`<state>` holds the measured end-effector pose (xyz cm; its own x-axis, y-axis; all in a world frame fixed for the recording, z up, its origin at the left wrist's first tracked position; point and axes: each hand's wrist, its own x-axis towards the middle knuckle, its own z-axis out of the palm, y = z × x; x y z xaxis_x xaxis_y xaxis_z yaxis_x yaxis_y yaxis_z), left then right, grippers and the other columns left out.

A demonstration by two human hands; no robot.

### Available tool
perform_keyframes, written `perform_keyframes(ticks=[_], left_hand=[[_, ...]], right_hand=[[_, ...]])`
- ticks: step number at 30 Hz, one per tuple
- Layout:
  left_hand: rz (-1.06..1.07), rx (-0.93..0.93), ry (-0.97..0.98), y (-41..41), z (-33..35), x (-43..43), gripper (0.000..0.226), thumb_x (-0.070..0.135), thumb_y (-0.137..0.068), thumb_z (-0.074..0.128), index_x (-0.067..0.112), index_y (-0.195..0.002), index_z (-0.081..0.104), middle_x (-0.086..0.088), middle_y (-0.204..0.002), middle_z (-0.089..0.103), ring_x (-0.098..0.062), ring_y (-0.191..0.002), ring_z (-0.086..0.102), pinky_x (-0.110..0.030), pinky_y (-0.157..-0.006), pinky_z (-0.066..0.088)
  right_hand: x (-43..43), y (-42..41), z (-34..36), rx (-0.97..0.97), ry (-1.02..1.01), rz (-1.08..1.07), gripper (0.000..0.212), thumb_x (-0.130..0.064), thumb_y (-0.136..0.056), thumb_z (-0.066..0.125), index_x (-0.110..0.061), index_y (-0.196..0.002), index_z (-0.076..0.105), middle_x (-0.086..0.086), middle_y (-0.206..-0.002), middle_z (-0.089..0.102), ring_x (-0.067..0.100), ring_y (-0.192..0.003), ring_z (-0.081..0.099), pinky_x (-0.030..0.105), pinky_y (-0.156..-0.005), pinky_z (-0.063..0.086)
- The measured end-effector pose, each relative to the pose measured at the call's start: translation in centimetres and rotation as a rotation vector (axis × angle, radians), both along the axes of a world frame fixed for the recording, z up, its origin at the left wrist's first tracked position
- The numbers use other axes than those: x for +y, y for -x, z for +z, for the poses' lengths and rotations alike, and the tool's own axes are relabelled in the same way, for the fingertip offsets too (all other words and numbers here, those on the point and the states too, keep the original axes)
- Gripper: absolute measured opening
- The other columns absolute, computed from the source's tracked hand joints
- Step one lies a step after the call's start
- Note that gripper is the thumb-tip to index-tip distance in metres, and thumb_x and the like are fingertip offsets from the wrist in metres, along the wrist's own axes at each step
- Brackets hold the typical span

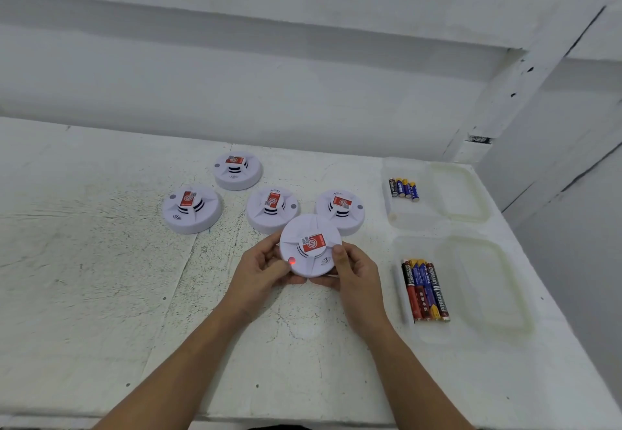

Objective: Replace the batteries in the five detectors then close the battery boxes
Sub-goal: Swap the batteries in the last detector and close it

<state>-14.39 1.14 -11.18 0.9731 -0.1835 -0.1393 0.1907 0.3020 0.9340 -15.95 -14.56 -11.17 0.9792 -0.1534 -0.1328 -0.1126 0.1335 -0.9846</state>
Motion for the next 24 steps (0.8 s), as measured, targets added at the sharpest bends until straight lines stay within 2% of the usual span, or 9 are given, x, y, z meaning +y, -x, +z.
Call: perform_keyframes(ticks=[6, 17, 24], left_hand=[[0.001, 0.009, 0.016, 0.0, -0.13, 0.05, 0.055, 0.0, -0.078, 0.055, 0.004, -0.133, 0.049, -0.024, -0.119, 0.063, -0.041, -0.108, 0.061, -0.056, -0.085, 0.051], [-0.004, -0.025, -0.017, 0.05, -0.28, 0.09, 0.053, 0.002, -0.081, 0.055, 0.007, -0.133, 0.051, -0.023, -0.117, 0.064, -0.045, -0.109, 0.059, -0.065, -0.087, 0.046], [-0.004, -0.04, -0.018, 0.17, -0.05, 0.0, 0.051, 0.002, -0.08, 0.054, 0.008, -0.131, 0.053, -0.02, -0.115, 0.066, -0.042, -0.106, 0.061, -0.056, -0.085, 0.051]], right_hand=[[-0.09, 0.04, -0.1, -0.001, 0.01, 0.004, 0.026, -0.024, -0.097, 0.048, -0.009, -0.111, 0.064, 0.006, -0.099, 0.072, 0.021, -0.089, 0.071, 0.032, -0.069, 0.059], [-0.09, -0.01, -0.3, -0.002, 0.014, 0.004, 0.024, -0.024, -0.098, 0.048, -0.012, -0.109, 0.065, 0.007, -0.099, 0.073, 0.022, -0.089, 0.071, 0.035, -0.072, 0.06], [-0.09, 0.03, -0.24, -0.011, 0.021, 0.007, 0.022, -0.024, -0.098, 0.048, -0.013, -0.107, 0.065, 0.005, -0.097, 0.073, 0.022, -0.089, 0.071, 0.037, -0.073, 0.06]])
